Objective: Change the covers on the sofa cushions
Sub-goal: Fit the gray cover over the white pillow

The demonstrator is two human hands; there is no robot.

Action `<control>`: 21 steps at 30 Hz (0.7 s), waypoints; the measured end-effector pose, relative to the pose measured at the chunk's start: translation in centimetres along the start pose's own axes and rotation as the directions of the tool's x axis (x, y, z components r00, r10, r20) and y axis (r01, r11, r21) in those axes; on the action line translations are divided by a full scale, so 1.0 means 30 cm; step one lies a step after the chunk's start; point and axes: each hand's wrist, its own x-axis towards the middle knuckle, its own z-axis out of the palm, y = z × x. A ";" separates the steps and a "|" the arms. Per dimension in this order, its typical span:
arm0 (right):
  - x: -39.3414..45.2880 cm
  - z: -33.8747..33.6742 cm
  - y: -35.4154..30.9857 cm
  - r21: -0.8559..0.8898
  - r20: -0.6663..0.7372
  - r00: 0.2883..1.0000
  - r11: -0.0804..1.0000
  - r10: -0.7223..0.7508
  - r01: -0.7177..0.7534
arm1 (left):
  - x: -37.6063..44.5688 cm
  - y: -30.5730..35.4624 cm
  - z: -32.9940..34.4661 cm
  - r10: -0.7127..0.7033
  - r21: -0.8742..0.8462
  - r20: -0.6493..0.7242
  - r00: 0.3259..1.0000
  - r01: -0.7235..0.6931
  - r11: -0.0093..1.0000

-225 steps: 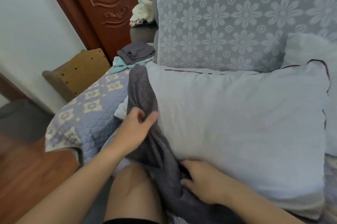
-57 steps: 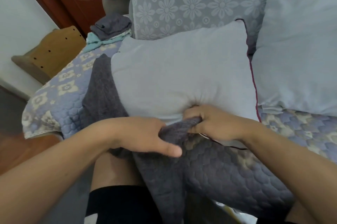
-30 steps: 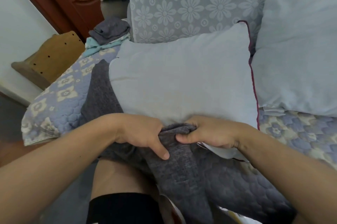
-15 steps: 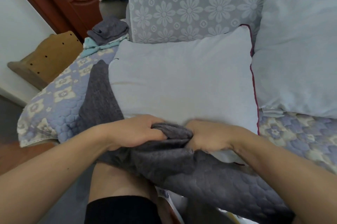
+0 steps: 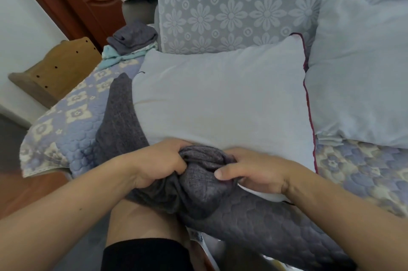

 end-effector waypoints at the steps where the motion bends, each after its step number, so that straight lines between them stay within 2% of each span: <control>1: -0.003 0.002 -0.008 -0.053 0.016 1.000 0.999 -0.012 0.013 | -0.003 0.000 0.002 -0.006 -0.015 0.013 1.000 0.006 1.000; 4: 0.003 0.008 -0.013 -0.169 -0.044 0.999 0.986 -0.017 0.010 | -0.008 -0.003 -0.001 -0.048 -0.054 0.076 0.996 0.052 0.997; 7: 0.020 0.028 0.003 -0.140 -0.166 0.985 0.990 -0.052 0.029 | -0.013 -0.009 0.000 -0.093 -0.119 0.093 0.991 0.104 0.988; 9: 0.025 0.037 0.005 -0.119 -0.213 0.974 0.991 -0.077 0.052 | -0.015 -0.004 0.004 -0.136 -0.187 0.118 0.984 0.156 0.970; 11: 0.026 0.037 0.004 -0.076 -0.239 0.967 0.995 -0.085 0.068 | -0.016 0.005 0.012 -0.133 -0.185 0.157 0.979 0.161 0.969; 14: 0.019 0.033 -0.009 -0.027 -0.206 0.978 0.999 -0.037 0.032 | -0.025 0.008 0.024 -0.128 -0.126 0.218 0.968 0.158 0.979; 21: 0.009 0.015 -0.028 -0.052 -0.125 0.992 0.999 -0.011 0.005 | -0.035 0.009 0.035 -0.185 -0.173 0.361 0.914 0.260 0.950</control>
